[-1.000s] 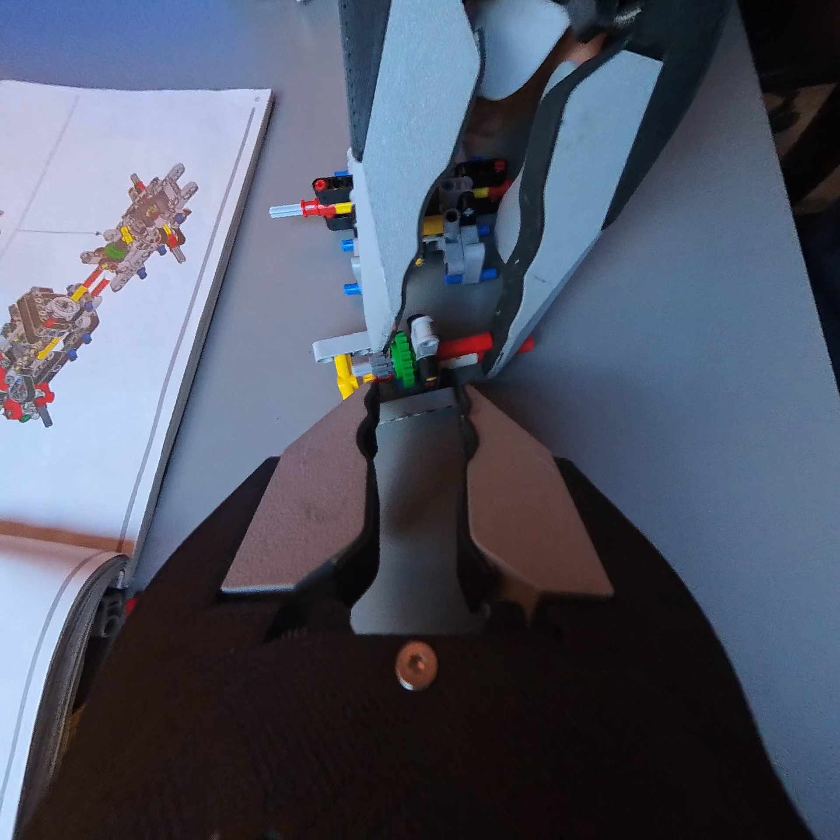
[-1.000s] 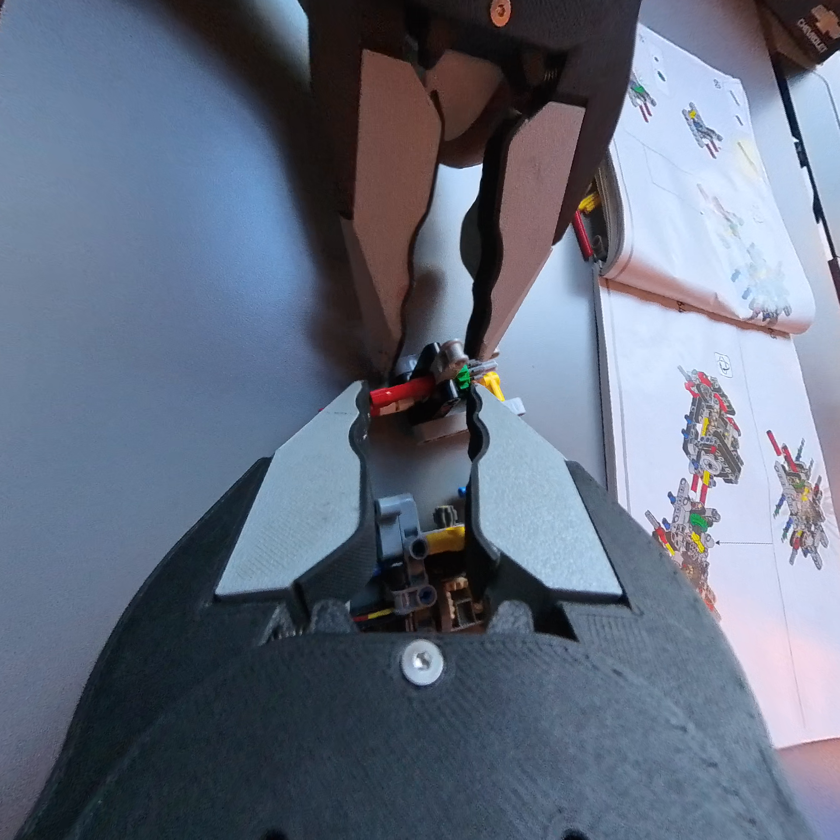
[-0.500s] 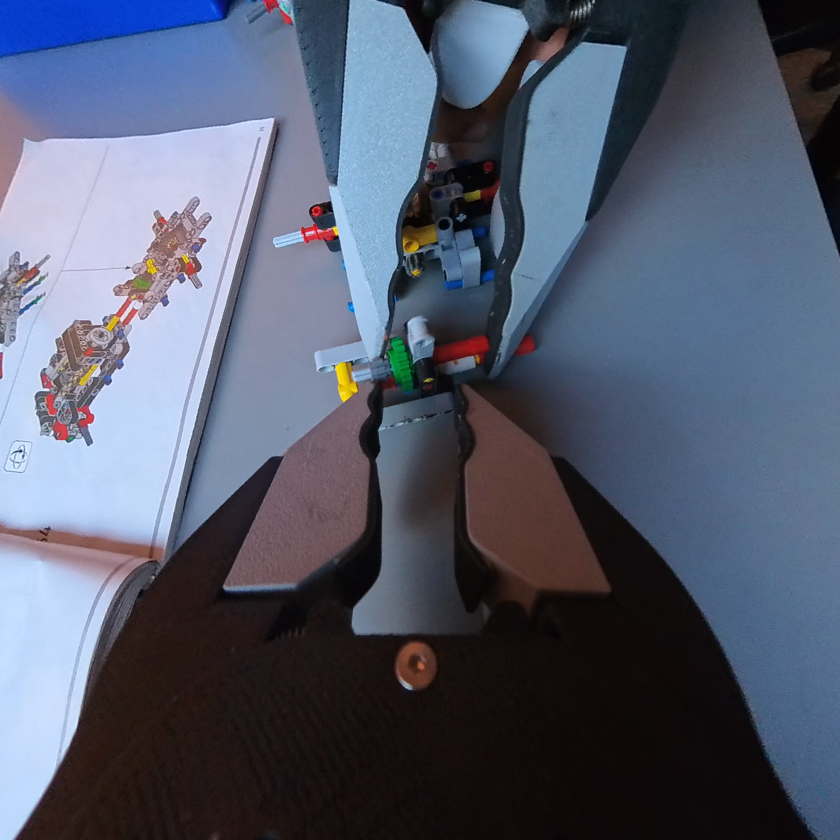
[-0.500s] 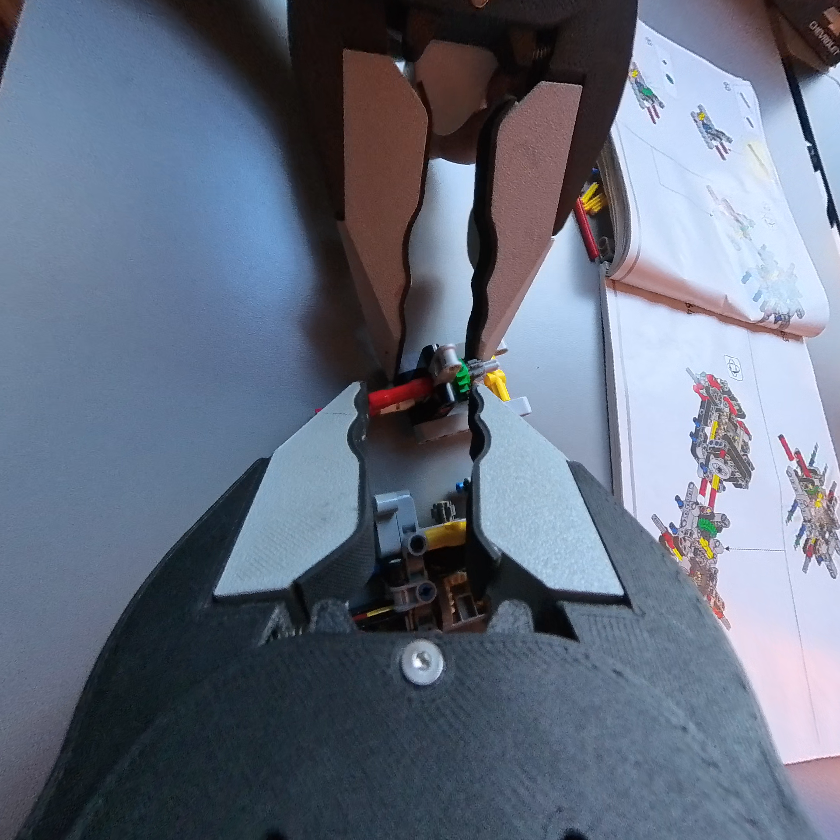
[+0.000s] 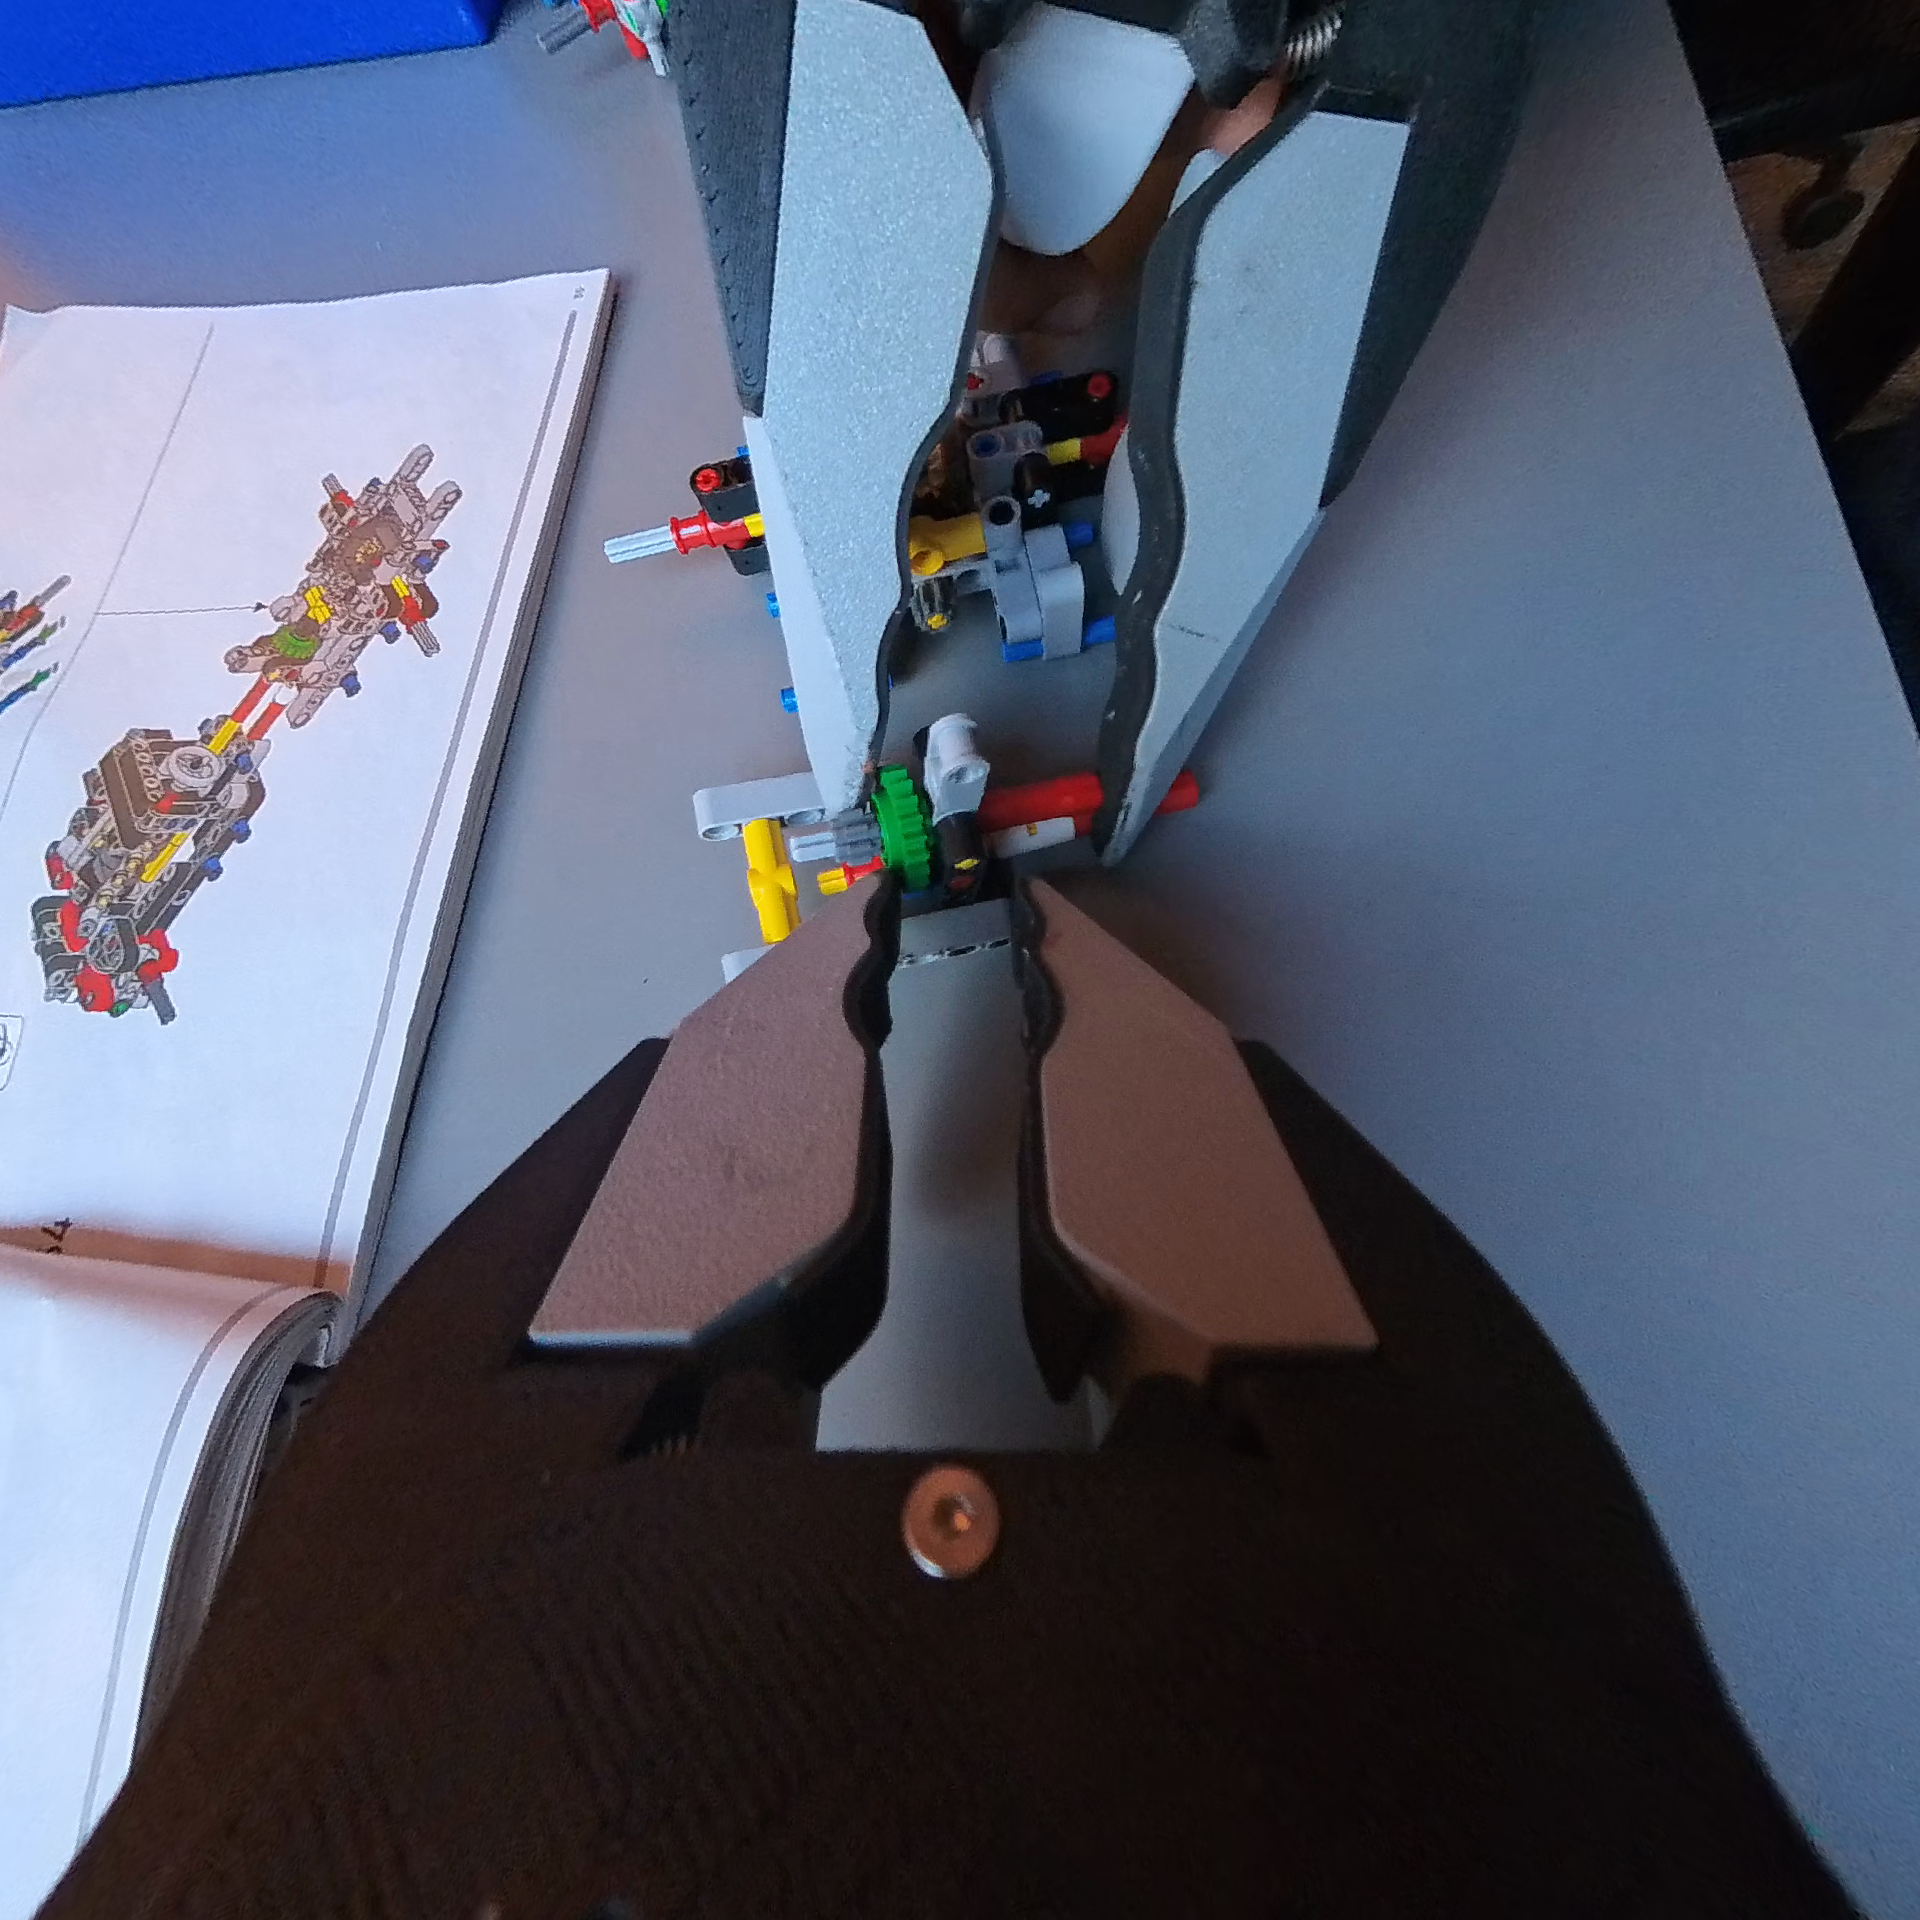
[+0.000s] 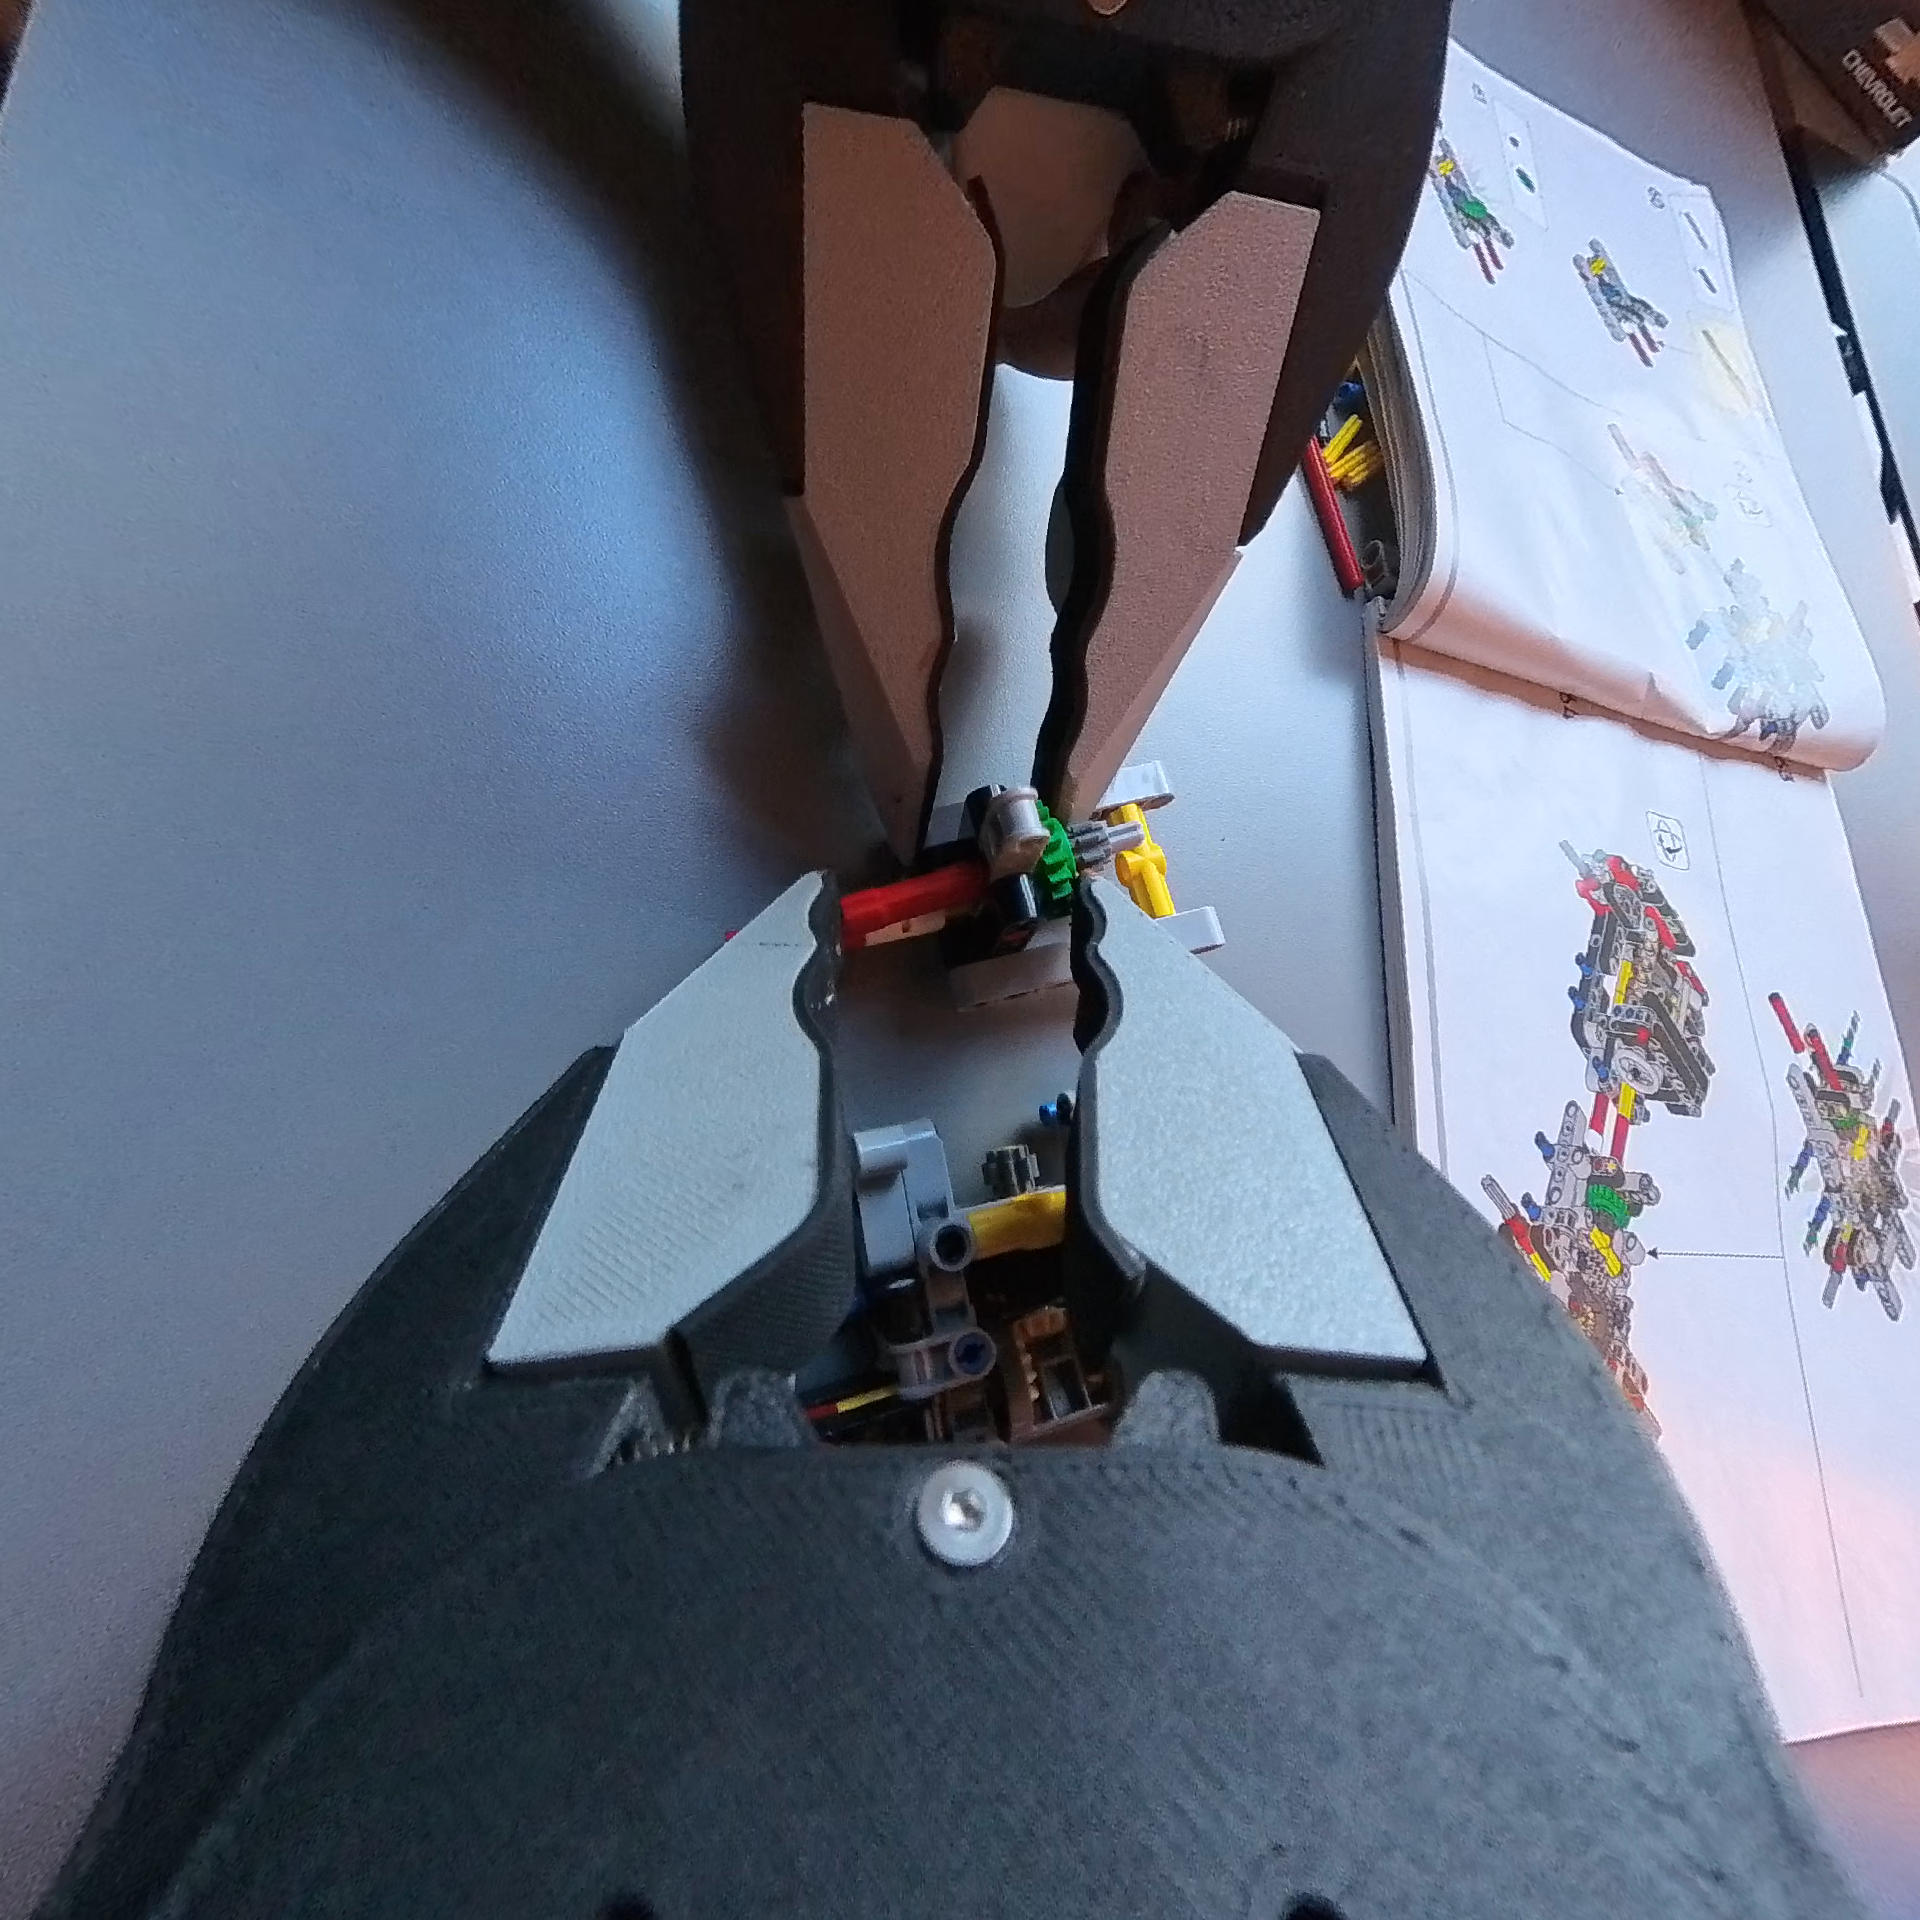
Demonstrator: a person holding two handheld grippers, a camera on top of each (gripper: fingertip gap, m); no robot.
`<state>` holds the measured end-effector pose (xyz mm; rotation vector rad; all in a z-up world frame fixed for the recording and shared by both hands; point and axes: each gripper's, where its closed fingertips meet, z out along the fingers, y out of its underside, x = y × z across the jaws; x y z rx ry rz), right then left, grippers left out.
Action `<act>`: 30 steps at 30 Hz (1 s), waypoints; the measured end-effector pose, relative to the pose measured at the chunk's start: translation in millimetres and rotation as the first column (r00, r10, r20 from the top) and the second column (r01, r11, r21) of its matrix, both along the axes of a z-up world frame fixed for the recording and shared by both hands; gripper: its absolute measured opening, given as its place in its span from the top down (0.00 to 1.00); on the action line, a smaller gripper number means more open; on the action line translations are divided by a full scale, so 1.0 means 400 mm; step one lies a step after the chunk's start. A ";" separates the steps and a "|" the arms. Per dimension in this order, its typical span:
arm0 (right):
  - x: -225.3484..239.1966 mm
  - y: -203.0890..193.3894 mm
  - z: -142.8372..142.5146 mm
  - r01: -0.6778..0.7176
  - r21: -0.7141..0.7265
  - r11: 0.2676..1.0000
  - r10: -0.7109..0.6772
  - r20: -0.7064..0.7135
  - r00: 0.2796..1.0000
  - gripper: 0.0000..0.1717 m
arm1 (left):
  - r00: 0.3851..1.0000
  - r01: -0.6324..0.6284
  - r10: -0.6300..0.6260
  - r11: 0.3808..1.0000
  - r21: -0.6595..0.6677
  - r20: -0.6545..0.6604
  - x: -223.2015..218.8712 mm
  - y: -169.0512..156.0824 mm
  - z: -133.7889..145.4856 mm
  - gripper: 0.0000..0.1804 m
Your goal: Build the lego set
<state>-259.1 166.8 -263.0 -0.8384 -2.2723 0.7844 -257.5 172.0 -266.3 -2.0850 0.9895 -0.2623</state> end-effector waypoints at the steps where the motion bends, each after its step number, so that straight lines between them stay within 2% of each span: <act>1: 0.000 0.000 0.000 0.000 0.000 1.000 0.000 0.001 1.000 0.76 | 1.000 0.001 -0.001 1.000 0.000 0.000 0.000 0.000 0.000 0.91; 4: -0.001 0.002 0.000 -0.001 0.000 1.000 0.001 0.000 1.000 0.75 | 1.000 0.003 -0.003 1.000 -0.001 0.002 0.000 0.000 0.000 0.91; 7: -0.008 0.015 0.007 0.018 0.009 1.000 -0.018 -0.020 1.000 0.66 | 1.000 0.017 -0.017 1.000 -0.006 0.010 0.004 -0.003 0.000 0.91; 12: 0.004 -0.001 0.006 -0.033 0.031 0.999 0.034 -0.035 0.999 0.72 | 1.000 0.028 -0.028 1.000 -0.008 0.015 0.006 -0.006 0.001 0.91; 19: 0.008 -0.010 0.014 -0.057 0.076 0.995 0.063 -0.069 0.996 0.72 | 0.996 0.038 -0.034 0.998 -0.047 0.077 0.006 -0.010 0.007 0.93; 30: 0.002 -0.008 0.014 -0.048 0.121 0.991 0.058 -0.084 0.995 0.73 | 0.997 0.038 -0.035 0.998 -0.041 0.069 0.007 -0.008 0.006 0.93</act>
